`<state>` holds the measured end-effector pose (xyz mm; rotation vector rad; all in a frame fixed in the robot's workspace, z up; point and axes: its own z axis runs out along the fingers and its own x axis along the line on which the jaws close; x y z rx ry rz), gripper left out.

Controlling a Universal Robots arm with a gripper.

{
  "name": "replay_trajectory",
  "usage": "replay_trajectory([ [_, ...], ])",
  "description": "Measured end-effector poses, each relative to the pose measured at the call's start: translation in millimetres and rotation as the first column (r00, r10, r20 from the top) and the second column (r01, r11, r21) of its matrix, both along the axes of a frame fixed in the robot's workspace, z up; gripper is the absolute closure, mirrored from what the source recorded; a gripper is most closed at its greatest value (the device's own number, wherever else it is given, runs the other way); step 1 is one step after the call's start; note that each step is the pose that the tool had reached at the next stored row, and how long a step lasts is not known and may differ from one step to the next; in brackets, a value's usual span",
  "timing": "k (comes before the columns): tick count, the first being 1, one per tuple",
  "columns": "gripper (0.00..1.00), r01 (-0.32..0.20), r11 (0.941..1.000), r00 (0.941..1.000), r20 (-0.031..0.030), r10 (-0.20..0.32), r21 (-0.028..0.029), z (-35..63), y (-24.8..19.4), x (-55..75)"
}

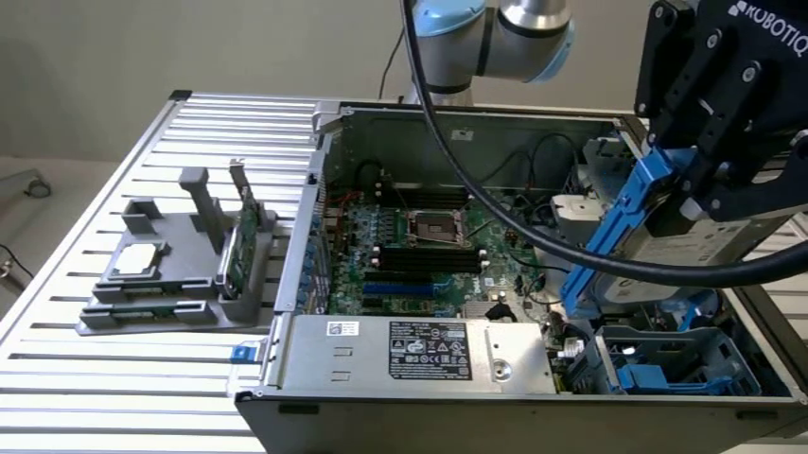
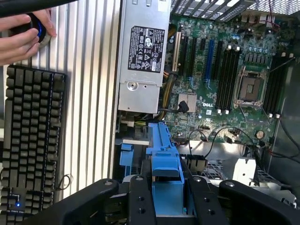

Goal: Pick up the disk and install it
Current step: 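Pick up the disk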

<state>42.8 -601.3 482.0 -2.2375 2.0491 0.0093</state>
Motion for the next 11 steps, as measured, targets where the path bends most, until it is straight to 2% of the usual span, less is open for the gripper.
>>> replay_trajectory([
  [5, 0.67, 0.006, 1.0000, 1.0000, 0.0000, -0.006, -0.0002, -2.4, 0.4, 5.1],
  [11, 0.67, 0.017, 0.9999, 0.9999, 0.0000, -0.017, -0.0002, -6.5, 3.5, 23.4],
])
